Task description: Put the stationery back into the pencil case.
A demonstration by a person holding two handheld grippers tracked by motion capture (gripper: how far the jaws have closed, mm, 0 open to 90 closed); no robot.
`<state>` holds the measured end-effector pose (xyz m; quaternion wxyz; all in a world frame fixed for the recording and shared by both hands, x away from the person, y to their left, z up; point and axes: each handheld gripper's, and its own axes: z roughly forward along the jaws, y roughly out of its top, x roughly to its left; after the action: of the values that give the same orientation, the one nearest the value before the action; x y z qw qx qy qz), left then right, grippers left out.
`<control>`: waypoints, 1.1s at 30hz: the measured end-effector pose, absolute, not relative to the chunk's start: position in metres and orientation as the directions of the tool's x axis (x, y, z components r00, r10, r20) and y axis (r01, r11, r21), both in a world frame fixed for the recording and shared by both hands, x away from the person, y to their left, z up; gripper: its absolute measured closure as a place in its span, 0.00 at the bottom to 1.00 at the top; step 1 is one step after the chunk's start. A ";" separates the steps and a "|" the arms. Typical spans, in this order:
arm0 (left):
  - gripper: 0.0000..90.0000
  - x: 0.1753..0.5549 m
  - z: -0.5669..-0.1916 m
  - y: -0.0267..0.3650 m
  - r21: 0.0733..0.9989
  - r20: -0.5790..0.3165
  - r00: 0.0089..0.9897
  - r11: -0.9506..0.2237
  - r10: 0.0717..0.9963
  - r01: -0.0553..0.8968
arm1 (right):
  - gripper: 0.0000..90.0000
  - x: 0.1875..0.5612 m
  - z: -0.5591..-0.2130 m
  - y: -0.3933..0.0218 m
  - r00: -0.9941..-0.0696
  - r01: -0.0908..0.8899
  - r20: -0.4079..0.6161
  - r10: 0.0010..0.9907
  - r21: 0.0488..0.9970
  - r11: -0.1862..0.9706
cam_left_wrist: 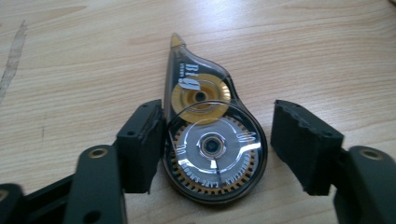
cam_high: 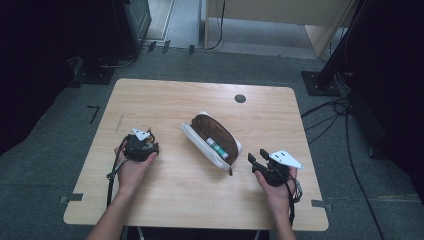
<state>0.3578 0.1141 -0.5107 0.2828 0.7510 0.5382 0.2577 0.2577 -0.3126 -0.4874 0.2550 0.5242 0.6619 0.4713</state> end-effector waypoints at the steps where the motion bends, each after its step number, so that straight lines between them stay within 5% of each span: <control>1: 0.46 0.358 -0.511 0.114 0.702 0.079 0.290 -0.260 0.954 0.663 | 0.52 0.257 -0.488 -0.313 -0.317 0.456 0.158 0.935 0.890 0.004; 33: 0.47 0.295 -0.509 0.096 0.720 -0.006 0.559 -0.384 0.829 0.578 | 0.52 0.234 -0.512 -0.298 -0.429 0.484 0.162 0.889 0.872 0.075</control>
<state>0.2949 0.0957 -0.5093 0.3470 0.8119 0.4332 0.1812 0.2338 -0.2976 -0.5119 0.2142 0.4894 0.7012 0.4721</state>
